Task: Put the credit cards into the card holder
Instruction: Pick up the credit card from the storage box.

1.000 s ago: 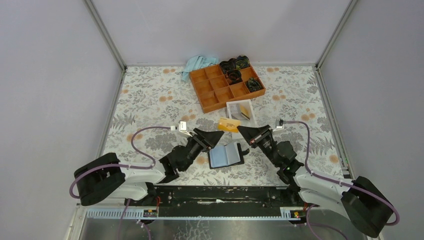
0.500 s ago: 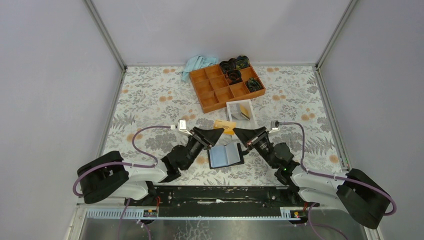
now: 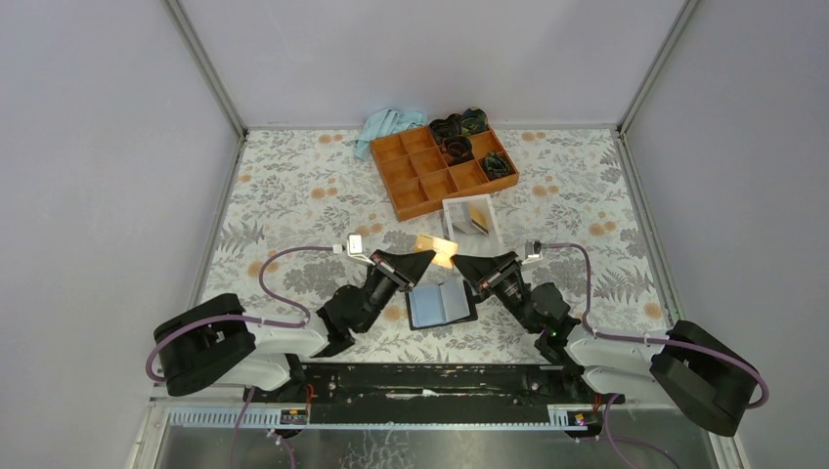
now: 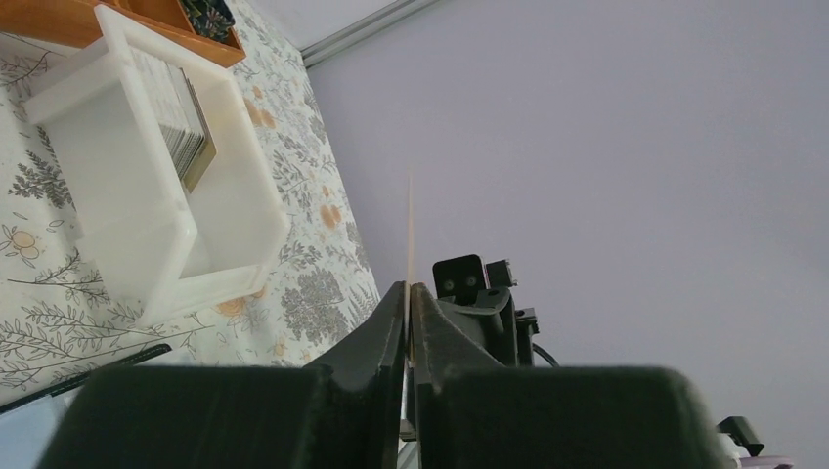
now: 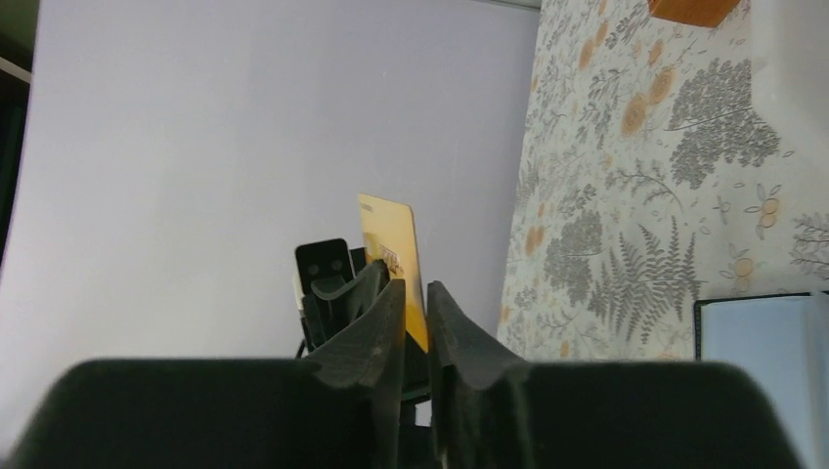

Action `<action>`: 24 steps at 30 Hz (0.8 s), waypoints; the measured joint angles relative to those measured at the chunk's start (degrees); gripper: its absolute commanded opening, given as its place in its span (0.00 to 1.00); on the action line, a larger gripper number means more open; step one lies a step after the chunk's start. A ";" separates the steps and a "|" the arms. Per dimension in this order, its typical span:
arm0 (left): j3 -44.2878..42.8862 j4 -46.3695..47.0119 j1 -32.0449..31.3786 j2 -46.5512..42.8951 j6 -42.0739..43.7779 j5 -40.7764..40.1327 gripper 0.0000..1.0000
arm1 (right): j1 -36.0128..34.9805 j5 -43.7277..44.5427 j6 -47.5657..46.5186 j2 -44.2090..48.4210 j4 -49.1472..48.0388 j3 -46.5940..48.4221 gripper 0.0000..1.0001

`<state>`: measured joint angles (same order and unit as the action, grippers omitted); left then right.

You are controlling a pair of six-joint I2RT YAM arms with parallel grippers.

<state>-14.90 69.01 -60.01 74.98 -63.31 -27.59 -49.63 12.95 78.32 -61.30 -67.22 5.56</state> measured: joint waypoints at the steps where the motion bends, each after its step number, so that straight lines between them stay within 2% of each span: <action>1: 0.15 0.55 0.00 0.02 0.04 -0.07 0.06 | -0.04 0.00 0.09 0.04 0.04 -0.17 0.36; 5: 1.53 1.73 0.00 -0.04 0.31 -0.66 0.00 | -0.22 -0.07 -0.81 2.38 1.68 -1.57 0.44; 8: 2.60 1.14 0.17 -1.14 0.90 -0.87 0.00 | -0.22 -0.20 -3.17 7.26 6.45 -1.84 0.53; 14: 3.08 -7.67 1.97 -11.19 3.32 1.46 0.00 | -0.26 -0.42 -14.60 23.76 28.52 2.29 0.58; 18: 1.84 -18.34 4.57 -16.76 6.29 7.89 0.00 | -0.26 -0.72 -24.92 28.92 42.73 9.03 0.55; 24: -4.35 -33.27 7.89 -16.41 11.69 23.32 0.00 | -0.26 -4.74 -37.07 25.97 55.58 16.28 0.52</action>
<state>-19.25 35.75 -52.12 58.57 -51.62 -4.27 -49.89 8.21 41.25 -35.33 -11.64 21.85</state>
